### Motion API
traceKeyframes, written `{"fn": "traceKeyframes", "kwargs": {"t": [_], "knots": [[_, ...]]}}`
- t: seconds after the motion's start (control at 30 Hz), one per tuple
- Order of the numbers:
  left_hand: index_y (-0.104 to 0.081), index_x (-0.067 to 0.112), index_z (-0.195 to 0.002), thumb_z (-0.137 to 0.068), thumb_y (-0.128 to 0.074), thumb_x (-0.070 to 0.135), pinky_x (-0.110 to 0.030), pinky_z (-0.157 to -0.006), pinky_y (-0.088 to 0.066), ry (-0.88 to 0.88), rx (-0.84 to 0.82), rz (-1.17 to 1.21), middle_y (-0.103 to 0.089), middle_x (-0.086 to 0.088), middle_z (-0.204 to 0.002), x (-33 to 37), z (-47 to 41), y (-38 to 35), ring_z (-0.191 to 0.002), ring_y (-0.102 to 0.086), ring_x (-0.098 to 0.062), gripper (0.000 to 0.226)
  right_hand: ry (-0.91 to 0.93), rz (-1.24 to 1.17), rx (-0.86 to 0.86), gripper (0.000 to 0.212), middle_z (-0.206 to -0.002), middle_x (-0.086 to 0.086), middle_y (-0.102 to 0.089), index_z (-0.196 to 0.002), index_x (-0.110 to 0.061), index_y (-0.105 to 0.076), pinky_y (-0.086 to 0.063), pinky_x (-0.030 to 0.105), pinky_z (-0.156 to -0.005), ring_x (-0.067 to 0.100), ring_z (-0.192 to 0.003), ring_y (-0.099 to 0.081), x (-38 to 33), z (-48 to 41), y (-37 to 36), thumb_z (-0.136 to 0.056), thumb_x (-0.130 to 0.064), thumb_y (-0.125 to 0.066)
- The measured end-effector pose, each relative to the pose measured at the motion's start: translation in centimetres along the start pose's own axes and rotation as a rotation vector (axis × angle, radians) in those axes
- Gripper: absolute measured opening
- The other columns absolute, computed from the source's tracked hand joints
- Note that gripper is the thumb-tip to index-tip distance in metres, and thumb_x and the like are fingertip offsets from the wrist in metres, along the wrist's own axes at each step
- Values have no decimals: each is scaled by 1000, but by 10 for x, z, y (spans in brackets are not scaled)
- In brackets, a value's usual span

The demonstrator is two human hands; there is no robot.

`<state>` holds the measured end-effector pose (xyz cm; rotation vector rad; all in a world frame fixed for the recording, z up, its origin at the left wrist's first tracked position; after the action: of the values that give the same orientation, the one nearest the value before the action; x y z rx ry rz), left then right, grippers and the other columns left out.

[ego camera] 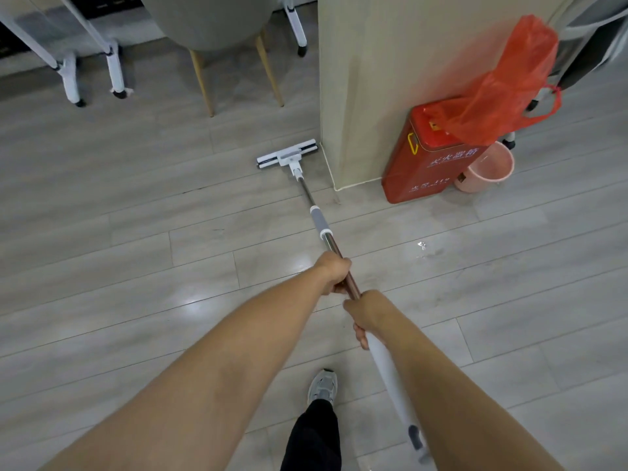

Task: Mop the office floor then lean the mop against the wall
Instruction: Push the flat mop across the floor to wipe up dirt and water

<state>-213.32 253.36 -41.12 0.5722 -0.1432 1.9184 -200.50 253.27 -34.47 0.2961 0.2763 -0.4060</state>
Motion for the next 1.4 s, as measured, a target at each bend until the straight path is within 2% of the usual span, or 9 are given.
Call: {"fn": "traceKeyframes", "kwargs": {"t": [0.17, 0.4, 0.53, 0.73, 0.8, 0.87, 1.03, 1.3, 1.4], "knots": [[-56, 1, -117, -95, -57, 13, -31, -47, -56, 29, -23, 48, -65, -14, -89, 10, -14, 10, -66, -67, -23, 26, -3, 25, 33, 23, -52, 14, -56, -103, 3, -58, -48, 27, -45, 24, -32, -49, -6, 3, 4, -95, -15, -47], [-59, 4, -112, -90, -55, 15, -42, -68, -63, 4, 63, 40, -71, -18, -103, 1, -8, 4, -86, -72, -31, 25, 69, 100, 107, 16, -57, 14, -63, -87, -1, -58, -50, 27, -46, 24, -36, -56, -3, 19, 2, -85, -12, -47], [-59, 3, -110, -90, -55, 15, -35, -56, -59, -25, 77, 22, -70, -17, -98, 19, -11, 15, -77, -69, -29, 24, 97, 99, 111, 18, -59, 14, -65, -90, -2, -61, -52, 28, -46, 24, -37, -58, -17, 18, 7, -88, -13, -48], [-58, 3, -114, -93, -58, 15, -36, -60, -60, -54, 111, 25, -70, -18, -104, 56, -51, 44, -79, -70, -28, 25, 106, 68, 93, 19, -57, 13, -65, -95, -1, -61, -59, 36, -57, 24, -40, -58, -71, -23, 11, -93, -17, -50], [-56, 3, -117, -94, -57, 14, -33, -56, -58, -57, 113, -12, -70, -17, -103, 63, -65, 49, -76, -69, -27, 25, 99, 64, 75, 26, -55, 12, -64, -95, -1, -61, -59, 37, -64, 24, -44, -57, -82, -37, 11, -96, -24, -50], [-54, 2, -116, -96, -54, 12, -32, -54, -57, -45, 95, -88, -68, -14, -91, 65, -70, 48, -67, -67, -24, 22, 68, 8, 53, 41, -49, 10, -59, -97, 1, -60, -54, 34, -57, 25, -43, -54, -83, -48, 10, -101, -38, -49], [-54, 2, -112, -99, -51, 13, -26, -38, -52, -22, 77, -101, -65, -13, -80, 47, -64, 30, -59, -65, -22, 17, -37, -78, 26, 46, -52, 12, -52, -89, -3, -55, -45, 32, -49, 23, -41, -47, -51, -50, 7, -104, -44, -44], [-51, 5, -120, -98, -53, 19, -45, -69, -63, -29, 82, -135, -67, -17, -103, -13, -29, -12, -83, -71, -30, 26, -59, -56, -28, 47, -52, 12, -52, -101, 1, -57, -46, 32, -52, 24, -41, -48, 19, -11, -6, -105, -44, -42], [-52, 6, -120, -96, -53, 19, -46, -65, -63, -28, 73, -150, -69, -16, -101, -49, -7, -37, -79, -72, -30, 27, -53, -21, -48, 47, -49, 10, -52, -111, -1, -56, -49, 33, -55, 25, -40, -50, 64, 11, -12, -106, -44, -38]]}}
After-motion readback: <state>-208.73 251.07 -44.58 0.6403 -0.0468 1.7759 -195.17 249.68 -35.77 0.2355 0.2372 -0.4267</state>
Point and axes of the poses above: each hand's wrist, its own z-axis away from the middle knuckle, its own y-axis out of the back of the hand, x = y × z, the point moved 6 cm from there along -z, towards the middle knuckle
